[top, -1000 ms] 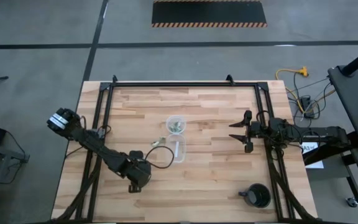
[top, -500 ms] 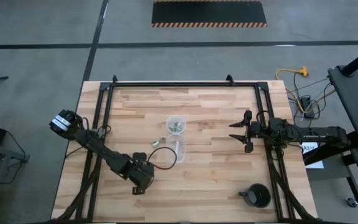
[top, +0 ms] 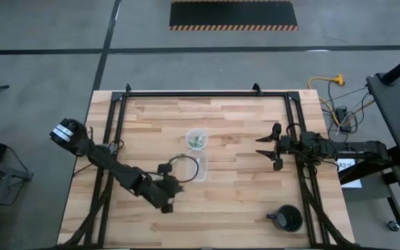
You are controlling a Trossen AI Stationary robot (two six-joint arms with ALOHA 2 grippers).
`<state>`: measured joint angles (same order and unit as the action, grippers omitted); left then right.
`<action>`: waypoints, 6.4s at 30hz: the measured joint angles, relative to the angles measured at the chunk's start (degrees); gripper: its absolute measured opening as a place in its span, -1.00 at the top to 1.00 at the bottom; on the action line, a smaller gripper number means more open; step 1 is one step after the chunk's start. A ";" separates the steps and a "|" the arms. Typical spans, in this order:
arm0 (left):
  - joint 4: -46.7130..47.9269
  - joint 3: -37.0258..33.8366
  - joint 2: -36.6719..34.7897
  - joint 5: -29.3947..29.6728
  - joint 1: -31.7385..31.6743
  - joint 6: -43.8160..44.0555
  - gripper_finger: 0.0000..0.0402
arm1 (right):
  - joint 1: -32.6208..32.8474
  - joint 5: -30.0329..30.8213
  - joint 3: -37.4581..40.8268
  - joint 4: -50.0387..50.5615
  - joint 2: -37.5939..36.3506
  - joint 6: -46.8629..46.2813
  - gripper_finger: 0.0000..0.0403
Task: Pick and place items into bin
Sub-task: Put the stevia packet into the circular transparent bin, then put the truvia packet into the circular transparent bin
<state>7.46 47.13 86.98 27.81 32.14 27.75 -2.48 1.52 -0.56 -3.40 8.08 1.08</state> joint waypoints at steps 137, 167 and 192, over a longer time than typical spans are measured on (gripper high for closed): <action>-0.46 -21.40 -30.80 -32.06 -28.86 -2.08 0.18 | 0.00 0.02 0.02 -0.02 0.00 0.01 0.03; 23.92 -8.26 -18.90 -26.64 -16.37 21.62 0.18 | -0.01 0.04 0.02 0.00 0.00 0.00 0.03; 33.15 -0.70 -3.69 -27.68 -15.13 24.44 0.18 | 0.00 0.02 0.02 -0.02 0.00 0.02 0.03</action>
<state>40.61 46.43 83.29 0.12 17.02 52.18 -2.48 1.54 -0.54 -3.42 8.08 1.10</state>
